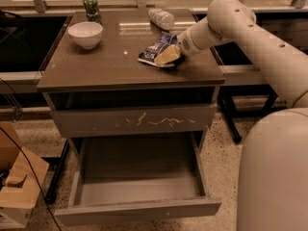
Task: Place blue chip bag into middle drawer
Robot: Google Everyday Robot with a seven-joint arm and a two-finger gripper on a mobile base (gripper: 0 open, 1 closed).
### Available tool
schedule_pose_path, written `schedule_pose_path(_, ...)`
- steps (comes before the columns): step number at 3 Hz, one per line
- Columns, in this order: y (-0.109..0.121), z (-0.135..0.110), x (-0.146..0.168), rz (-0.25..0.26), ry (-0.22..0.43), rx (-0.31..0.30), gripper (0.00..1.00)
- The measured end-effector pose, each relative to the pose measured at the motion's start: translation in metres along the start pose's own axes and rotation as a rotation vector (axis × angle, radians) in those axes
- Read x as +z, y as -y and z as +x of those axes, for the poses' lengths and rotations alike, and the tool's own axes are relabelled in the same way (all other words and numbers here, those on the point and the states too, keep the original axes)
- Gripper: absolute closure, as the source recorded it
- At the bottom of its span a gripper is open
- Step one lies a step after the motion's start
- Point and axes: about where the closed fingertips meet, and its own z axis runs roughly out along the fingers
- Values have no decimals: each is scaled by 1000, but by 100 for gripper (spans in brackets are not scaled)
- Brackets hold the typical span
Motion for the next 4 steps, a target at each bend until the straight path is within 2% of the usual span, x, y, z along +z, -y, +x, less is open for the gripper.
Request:
schedule_pose_path(1, -8, -1, 4, -30, -39, -36, 60)
schedule_pose_path(2, -12, -3, 3, -37, -42, -48, 83)
schedule_pose_path(3, -25, -23, -16, -41, 6, -112, 100)
schedule_pose_path(4, -59, -57, -66, -70, 106, -268, 100)
